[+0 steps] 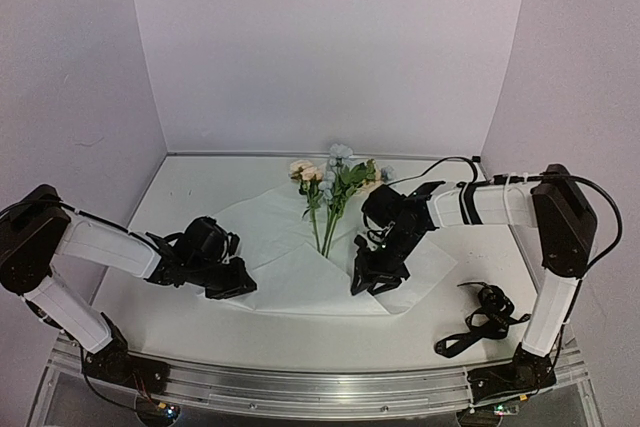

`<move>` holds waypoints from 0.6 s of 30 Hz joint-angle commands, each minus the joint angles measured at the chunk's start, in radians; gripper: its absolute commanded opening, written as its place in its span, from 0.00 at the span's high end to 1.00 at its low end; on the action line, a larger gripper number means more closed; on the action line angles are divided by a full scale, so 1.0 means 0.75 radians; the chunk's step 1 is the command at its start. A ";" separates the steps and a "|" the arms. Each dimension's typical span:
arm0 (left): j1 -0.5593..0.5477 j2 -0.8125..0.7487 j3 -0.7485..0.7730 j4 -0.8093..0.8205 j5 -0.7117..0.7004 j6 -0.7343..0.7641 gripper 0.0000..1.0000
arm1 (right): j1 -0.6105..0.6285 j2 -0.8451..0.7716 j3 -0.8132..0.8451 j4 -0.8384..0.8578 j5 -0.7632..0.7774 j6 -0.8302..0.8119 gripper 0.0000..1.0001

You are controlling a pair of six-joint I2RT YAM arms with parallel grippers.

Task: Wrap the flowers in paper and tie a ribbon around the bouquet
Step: Press the fold line of the 1/4-folded wrapping paper.

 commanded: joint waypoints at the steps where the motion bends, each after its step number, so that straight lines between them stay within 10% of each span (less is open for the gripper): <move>1: -0.004 0.010 0.064 0.020 0.017 0.033 0.92 | -0.013 0.022 0.028 0.019 -0.022 0.020 0.71; 8: -0.004 0.017 0.093 0.015 0.044 0.057 0.91 | -0.027 0.021 0.017 0.025 0.011 0.026 0.96; 18: -0.038 -0.015 0.183 -0.053 0.130 0.143 0.77 | -0.026 -0.003 -0.008 -0.028 0.232 0.009 1.00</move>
